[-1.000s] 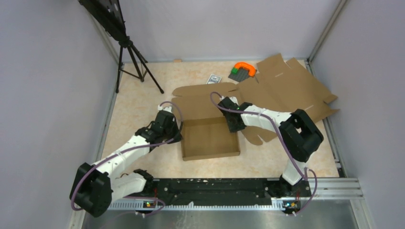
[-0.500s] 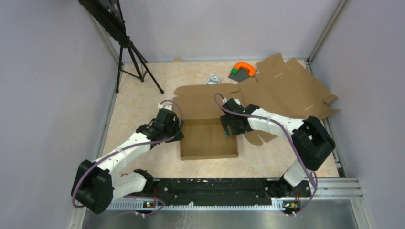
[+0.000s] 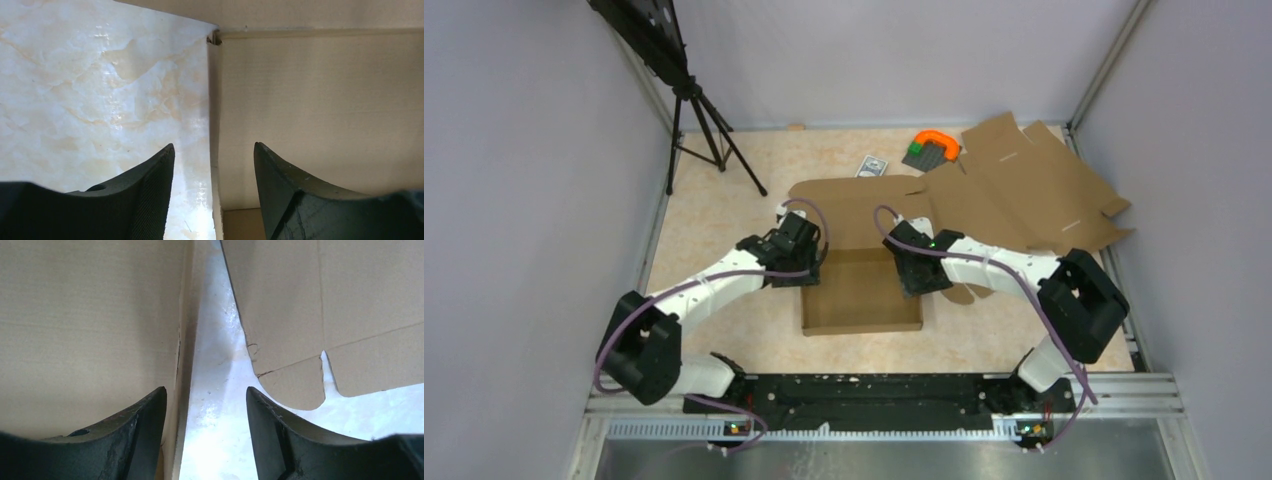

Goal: Fold the paper box

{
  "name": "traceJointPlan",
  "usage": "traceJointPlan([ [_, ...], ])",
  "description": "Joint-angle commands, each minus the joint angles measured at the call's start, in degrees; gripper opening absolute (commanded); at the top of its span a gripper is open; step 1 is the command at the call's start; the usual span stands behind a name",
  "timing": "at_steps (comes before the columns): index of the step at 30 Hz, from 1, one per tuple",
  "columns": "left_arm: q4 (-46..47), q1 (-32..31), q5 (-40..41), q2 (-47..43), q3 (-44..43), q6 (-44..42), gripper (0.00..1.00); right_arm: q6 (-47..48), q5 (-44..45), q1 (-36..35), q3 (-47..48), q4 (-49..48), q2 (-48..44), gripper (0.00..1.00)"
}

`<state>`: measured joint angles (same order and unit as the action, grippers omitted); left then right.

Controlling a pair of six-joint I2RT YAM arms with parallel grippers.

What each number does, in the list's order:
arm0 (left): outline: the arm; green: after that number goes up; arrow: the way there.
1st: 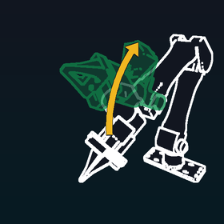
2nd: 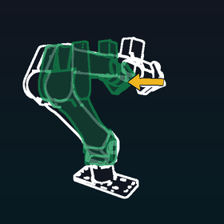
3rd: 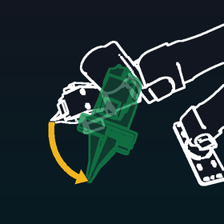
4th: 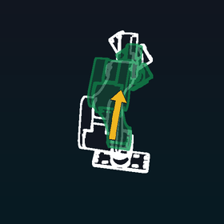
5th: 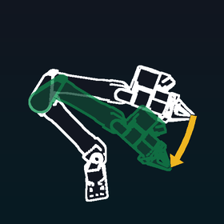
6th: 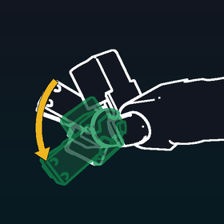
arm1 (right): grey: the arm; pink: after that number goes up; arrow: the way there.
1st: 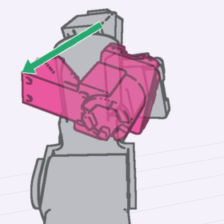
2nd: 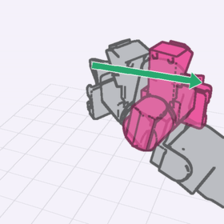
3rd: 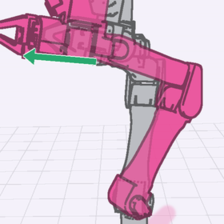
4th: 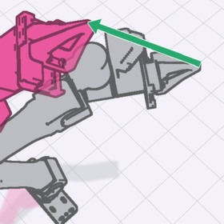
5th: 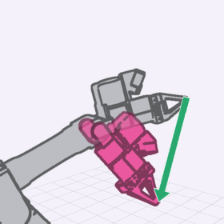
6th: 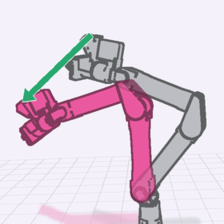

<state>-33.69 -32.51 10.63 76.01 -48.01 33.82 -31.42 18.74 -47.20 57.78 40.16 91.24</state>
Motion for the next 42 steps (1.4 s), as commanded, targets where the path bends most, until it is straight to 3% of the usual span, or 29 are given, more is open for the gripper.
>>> traceJointPlan([
  [1, -2.01, -2.44, 3.09, 2.88, -1.7, 0.28, 0.6, -3.23, 4.02, -1.89, 0.8, 1.65, 0.07, 0.59],
  [7, -1.65, -3.51, 3.17, 1.55, 1.48, 2.08, 0.58, -4.29, 0.75, -2.3, -3.71, -0.94, -2.14, 0.54],
  [12, -1.25, -3.87, 3.48, 0.8, 2.92, 2.47, 0.5, -4.4, 0.77, -2.29, -5.4, -1.83, -2.15, 0.25],
  [14, -1.2, -3.88, 3.62, 1.25, 2.94, 2.39, 0.48, -4.31, 1.36, -2.31, -5.25, -1.51, -1.81, 0.0],
  [17, -0.59, -3.89, 3.13, 1.25, 3.1, 2.35, 0.47, -3.89, 0.9, -2.37, -5.18, -2.1, -2.14, 0.0],
  [21, 0.71, -3.88, 2.19, -1.01, 3.41, 2.39, 0.48, -2.9, -0.1, -2.48, -4.72, -2.83, -4.38, 0.32],
  [24, 0.95, -3.74, 3.06, -3.42, 3.05, 1.64, 0.51, -2.18, -0.16, -2.46, -3.64, -2.62, -6.27, 0.46],
  [29, 2.62, -1.69, 2.29, -8.93, 3.17, 0.16, 0.63, 0.66, 2.41, -2.47, -0.89, -1.54, -8.63, 0.57],
  [34, 1.77, 0.99, 6.52, -14.35, 3.17, -1.3, 0.79, 3.83, 4.49, -1.44, -1.52, -4.33, -16.26, 0.68],
  [37, 2.66, 4.78, 5.81, -16.28, 3.76, -1.91, 0.97, 6.26, -1.6, 4.4, -1.45, -7.15, -20.06, 0.74],
  [42, 8.55, 12.53, -0.96, -15.97, 5.31, -0.15, 0.98, 7.14, -14.28, 15.54, -0.7, -13.41, -21.64, 0.95],
])
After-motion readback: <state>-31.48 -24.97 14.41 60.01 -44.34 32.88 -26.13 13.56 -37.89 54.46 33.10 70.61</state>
